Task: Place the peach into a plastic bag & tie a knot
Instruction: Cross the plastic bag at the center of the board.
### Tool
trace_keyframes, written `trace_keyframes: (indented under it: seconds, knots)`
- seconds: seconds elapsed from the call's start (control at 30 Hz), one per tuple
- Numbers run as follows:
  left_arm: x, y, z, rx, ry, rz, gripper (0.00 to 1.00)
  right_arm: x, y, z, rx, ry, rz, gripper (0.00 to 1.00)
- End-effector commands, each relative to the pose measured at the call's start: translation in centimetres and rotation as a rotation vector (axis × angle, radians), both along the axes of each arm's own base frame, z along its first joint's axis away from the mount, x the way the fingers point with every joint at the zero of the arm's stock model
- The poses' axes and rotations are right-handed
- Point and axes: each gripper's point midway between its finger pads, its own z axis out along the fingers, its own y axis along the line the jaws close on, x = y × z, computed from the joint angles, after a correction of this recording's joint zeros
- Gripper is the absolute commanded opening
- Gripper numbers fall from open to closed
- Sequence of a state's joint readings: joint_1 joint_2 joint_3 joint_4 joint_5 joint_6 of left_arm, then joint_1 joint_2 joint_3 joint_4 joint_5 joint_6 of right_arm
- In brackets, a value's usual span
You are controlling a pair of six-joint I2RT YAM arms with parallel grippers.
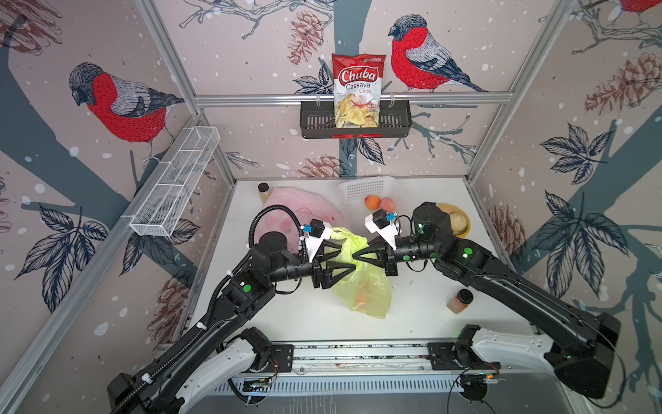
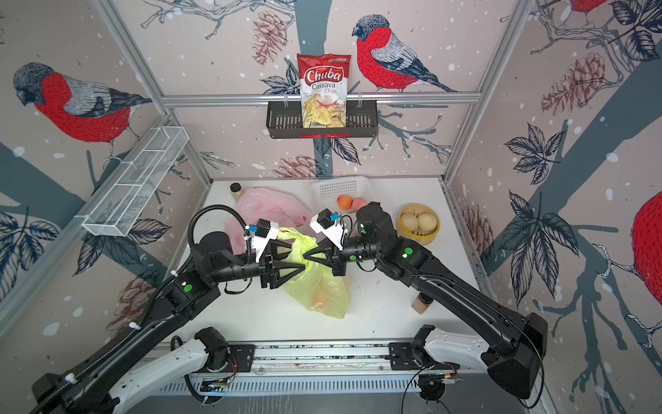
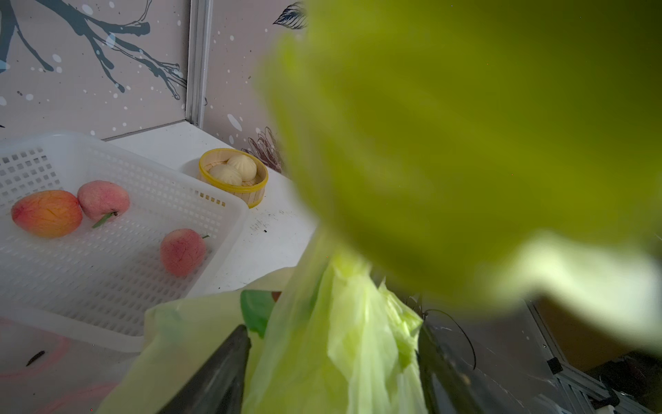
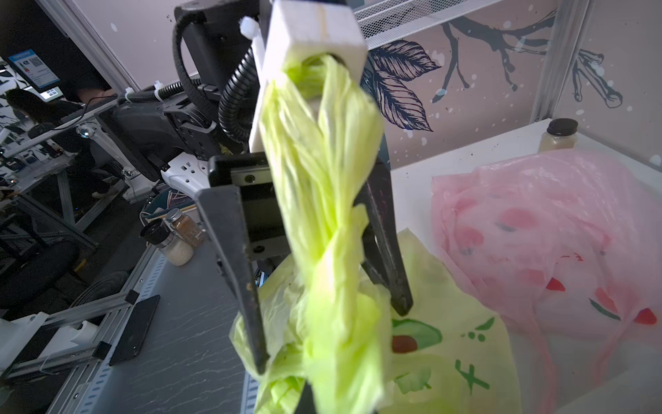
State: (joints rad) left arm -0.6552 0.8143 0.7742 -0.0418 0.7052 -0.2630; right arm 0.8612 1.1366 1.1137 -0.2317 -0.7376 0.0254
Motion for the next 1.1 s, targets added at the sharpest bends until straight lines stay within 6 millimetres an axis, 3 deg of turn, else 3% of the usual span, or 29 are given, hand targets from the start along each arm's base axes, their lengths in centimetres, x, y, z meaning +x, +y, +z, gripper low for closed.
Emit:
trace_keyframes:
  seconds: [0.0,0.1,0.13,0.23,0.43,0.73,0.77,0.87,1.0,1.07]
  knots:
    - [0.5,-0.2,0.2,-0.010,-0.018,0.012,0.45,-0.4,0.0,2.0,0.058,-0.037,0.024,0.00]
    - [1.8,0.0,0.1,0.008,-0.021,0.082,0.04,-0.4,0.0,1.6,0.044,-0.031,0.017,0.00]
    - [2.3,0.3,0.2,0.009,-0.021,0.118,0.00,-0.3,-0.1,1.4,0.037,-0.029,0.011,0.00]
    - [3.0,1.0,1.1,-0.021,-0.033,0.191,0.00,0.3,-0.2,0.5,0.011,-0.024,-0.029,0.00]
    - [2.3,1.9,2.8,-0.100,-0.054,0.210,0.00,1.3,-0.3,-0.5,-0.021,-0.010,-0.085,0.00]
    - [1.2,2.1,3.1,-0.113,-0.058,0.178,0.00,2.4,-0.1,-1.3,-0.046,-0.008,-0.134,0.15]
    - [1.0,2.3,3.4,-0.121,-0.062,0.180,0.00,2.5,-0.1,-1.5,-0.054,-0.007,-0.142,0.15]
    - [0.7,2.4,3.3,-0.128,-0.068,0.171,0.00,2.1,0.1,-1.8,-0.056,-0.002,-0.108,0.00]
    - [1.7,1.6,1.8,-0.061,-0.049,0.165,0.58,0.5,0.7,-0.8,-0.011,-0.001,-0.014,0.00]
    - [2.2,1.4,1.3,-0.025,-0.054,0.174,0.69,-0.2,1.0,-0.5,-0.006,0.000,0.025,0.00]
